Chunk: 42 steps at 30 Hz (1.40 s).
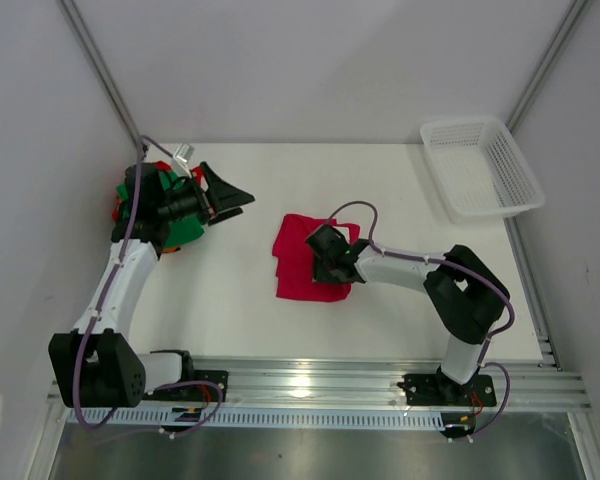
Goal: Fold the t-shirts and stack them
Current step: Put the neatly folded tshirt into the corner of the board with the left arm
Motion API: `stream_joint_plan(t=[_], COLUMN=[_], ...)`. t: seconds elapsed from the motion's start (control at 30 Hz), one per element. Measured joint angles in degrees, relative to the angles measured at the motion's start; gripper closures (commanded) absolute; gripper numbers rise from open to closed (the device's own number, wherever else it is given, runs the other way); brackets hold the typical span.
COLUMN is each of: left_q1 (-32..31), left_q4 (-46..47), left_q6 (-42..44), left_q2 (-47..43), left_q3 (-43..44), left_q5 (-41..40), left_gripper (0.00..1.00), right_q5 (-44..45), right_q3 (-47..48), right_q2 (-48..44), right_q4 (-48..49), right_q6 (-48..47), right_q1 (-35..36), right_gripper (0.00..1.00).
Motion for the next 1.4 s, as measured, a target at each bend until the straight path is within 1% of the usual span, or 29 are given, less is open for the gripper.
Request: stream_joint_plan(t=[0.17,0.2,0.23,0.3,0.33,0.37,0.47,0.53,0.6,0.77,0.87,0.93,1.0,1.07,1.17,1.3,1.4], left_q1=[0.0,0.02,0.04,0.11,0.11,0.15,0.26,0.26,0.24,-0.13,-1.4,-2.43,-3.1,-3.37,-3.87,-4.74,-5.11], left_q4=[-1.62,-1.03,0.09,3.89,7.32,11.58,22.12,27.69,33.09,51.34,57.7,59.25,57.2,50.64,34.99,19.82,9.46], left_q6=[2.71,3.04,2.93,1.4,-0.33,-2.27,-8.83,-12.46,-16.06,-25.79,-29.22,-29.83,-28.7,-24.55,-15.69,-4.59,4.2], left_q2=[1.36,1.86,2.8,5.77,8.0,10.32,17.7,21.59,24.22,29.9,33.75,35.54,35.91,35.56,34.77,33.9,33.44], left_q3=[-1.42,-2.36,-3.48,-6.62,-8.81,-11.52,-19.69,-23.17,-24.55,-25.77,-26.14,-26.16,-26.05,-24.37,-16.68,-5.2,0.76], left_q5=[-0.15,0.09,0.5,2.36,3.48,4.31,5.92,6.64,7.45,7.89,7.69,7.63,7.34,6.88,4.09,0.02,-3.93], left_gripper=[0.0,0.0,0.0,0.01,0.01,0.01,0.01,0.01,0.01,0.0,0.0,0.01,0.01,0.0,0.01,0.01,0.0], right_q5=[0.22,0.35,0.37,0.35,0.22,-0.02,-1.22,-2.38,-3.5,-6.05,-6.56,-6.62,-6.54,-6.45,-6.34,-6.32,-6.34], right_q3=[0.87,0.87,0.87,0.7,0.39,-0.22,-4.35,-7.41,-9.84,-13.86,-14.58,-15.02,-15.45,-16.0,-17.07,-18.8,-20.17], right_q2=[-0.17,-0.39,-0.66,-1.68,-2.45,-3.52,-8.28,-11.52,-14.03,-19.06,-21.09,-22.62,-24.02,-25.42,-27.61,-30.12,-31.71], right_q4=[-1.05,-1.05,-1.16,-1.11,-0.94,-0.42,2.12,3.69,5.25,8.13,8.55,8.55,8.48,8.57,8.55,8.61,8.5], right_q6=[-0.13,-0.31,-0.31,-0.2,-0.2,-0.02,0.72,1.36,2.08,3.56,4.28,4.55,4.72,4.87,5.25,5.73,5.75], right_q1=[0.35,0.48,0.57,0.72,0.74,0.79,0.85,0.87,0.87,0.48,-0.09,-0.61,-1.14,-1.64,-2.29,-3.54,-4.48], right_gripper=[0.49,0.47,0.42,0.36,0.32,0.31,0.29,0.28,0.29,0.31,0.31,0.31,0.31,0.31,0.31,0.31,0.31])
